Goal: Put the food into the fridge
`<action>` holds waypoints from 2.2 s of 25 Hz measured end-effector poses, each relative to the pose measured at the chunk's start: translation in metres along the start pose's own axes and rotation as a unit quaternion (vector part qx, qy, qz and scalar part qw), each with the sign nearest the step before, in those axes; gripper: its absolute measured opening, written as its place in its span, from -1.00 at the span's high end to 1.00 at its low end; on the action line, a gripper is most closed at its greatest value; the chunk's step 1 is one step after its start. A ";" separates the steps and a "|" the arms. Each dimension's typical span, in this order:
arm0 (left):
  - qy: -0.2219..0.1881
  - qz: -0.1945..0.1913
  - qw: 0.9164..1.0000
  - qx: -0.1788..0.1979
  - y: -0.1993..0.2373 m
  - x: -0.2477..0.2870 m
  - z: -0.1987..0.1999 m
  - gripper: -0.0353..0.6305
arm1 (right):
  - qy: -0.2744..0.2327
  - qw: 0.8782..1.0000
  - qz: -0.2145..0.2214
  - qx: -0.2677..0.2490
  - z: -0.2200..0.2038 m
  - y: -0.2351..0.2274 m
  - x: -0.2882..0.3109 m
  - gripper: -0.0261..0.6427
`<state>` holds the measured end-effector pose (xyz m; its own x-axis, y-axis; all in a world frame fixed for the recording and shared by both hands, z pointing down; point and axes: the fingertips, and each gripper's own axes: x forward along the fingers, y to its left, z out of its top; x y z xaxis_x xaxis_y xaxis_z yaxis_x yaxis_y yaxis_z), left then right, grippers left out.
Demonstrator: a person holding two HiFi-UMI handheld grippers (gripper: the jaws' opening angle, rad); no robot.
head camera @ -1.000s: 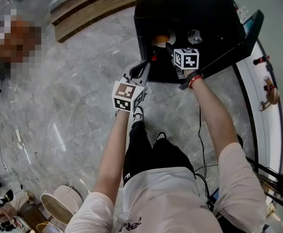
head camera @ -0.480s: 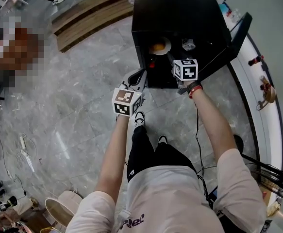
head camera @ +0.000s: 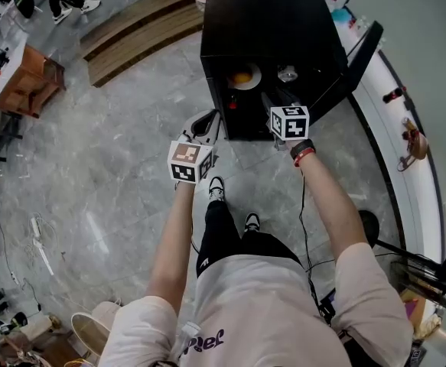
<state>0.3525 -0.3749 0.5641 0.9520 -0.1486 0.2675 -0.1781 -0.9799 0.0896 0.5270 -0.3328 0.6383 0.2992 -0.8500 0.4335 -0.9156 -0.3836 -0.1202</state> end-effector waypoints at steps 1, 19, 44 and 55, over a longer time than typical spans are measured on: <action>-0.001 0.001 1.000 0.002 -0.002 -0.002 0.003 0.84 | -0.001 1.000 0.000 0.000 0.001 0.000 -0.006 0.37; -0.008 0.026 1.000 0.004 -0.042 -0.053 0.017 0.84 | -0.038 0.999 -0.014 0.002 0.006 0.000 -0.117 0.54; -0.039 0.044 0.998 0.030 -0.106 -0.095 0.044 0.84 | -0.100 0.994 -0.030 -0.010 0.036 -0.007 -0.245 0.82; -0.058 0.072 0.995 0.042 -0.124 -0.124 0.053 0.84 | -0.127 0.991 -0.035 0.004 0.031 0.006 -0.290 0.87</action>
<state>0.2701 -0.2416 0.4692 0.9414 -0.2979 0.1584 -0.2981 -0.9543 -0.0230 0.4427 -0.0996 0.4839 0.4204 -0.8846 0.2021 -0.8886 -0.4464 -0.1054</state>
